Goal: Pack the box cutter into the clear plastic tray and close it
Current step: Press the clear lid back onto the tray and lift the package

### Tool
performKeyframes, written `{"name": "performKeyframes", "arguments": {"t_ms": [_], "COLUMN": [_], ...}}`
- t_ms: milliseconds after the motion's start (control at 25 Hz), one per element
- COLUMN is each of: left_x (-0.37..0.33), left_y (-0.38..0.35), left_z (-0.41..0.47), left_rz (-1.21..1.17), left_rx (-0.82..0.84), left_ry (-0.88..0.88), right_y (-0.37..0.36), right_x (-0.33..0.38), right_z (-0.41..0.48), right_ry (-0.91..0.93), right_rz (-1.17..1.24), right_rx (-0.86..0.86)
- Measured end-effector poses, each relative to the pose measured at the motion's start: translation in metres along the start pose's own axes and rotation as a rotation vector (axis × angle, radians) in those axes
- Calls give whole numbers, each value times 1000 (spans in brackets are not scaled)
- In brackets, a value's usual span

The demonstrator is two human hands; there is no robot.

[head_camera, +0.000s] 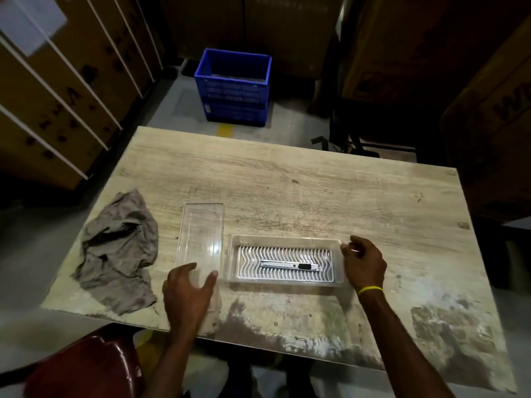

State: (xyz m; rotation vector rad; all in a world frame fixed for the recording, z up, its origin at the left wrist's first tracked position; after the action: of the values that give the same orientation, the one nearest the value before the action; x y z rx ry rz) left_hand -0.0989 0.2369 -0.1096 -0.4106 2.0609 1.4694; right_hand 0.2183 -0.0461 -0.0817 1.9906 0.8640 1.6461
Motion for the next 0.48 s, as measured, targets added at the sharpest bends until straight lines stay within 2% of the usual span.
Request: {"name": "performKeyframes", "arguments": {"t_ms": [80,160,320,400,480], "left_x": [7,15,15,3,-11], "left_y": [-12,-27,-23,-4,26], "left_z": [7,5,3,3,1], "left_rz": [377,520,550,501,306], "left_rx": [144,256,286,195,34], "left_ry": [-80,-120,-146,-190,-200], "right_y": [6,10,5,1,-3], "right_x": [7,14,21,22,23], "right_z": [-14,-30,-52,-57,-61], "right_ry": [132,253,345,351,359], "right_rz": [3,-10,33,49,61], "right_rx": [-98,-166,-174,-151,-138]}}
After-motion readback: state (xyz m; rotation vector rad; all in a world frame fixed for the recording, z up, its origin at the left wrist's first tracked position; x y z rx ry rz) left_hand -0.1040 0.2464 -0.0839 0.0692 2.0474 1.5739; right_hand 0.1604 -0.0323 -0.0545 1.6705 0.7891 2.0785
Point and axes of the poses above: each hand's wrist, its own z-axis towards the middle knuckle, its own y-axis out of the back of the hand, x = y × z, the point moved 7 cm from there along z, towards the middle knuckle, and after that the axes turned 4 degrees about -z, right-handed, at the moved point
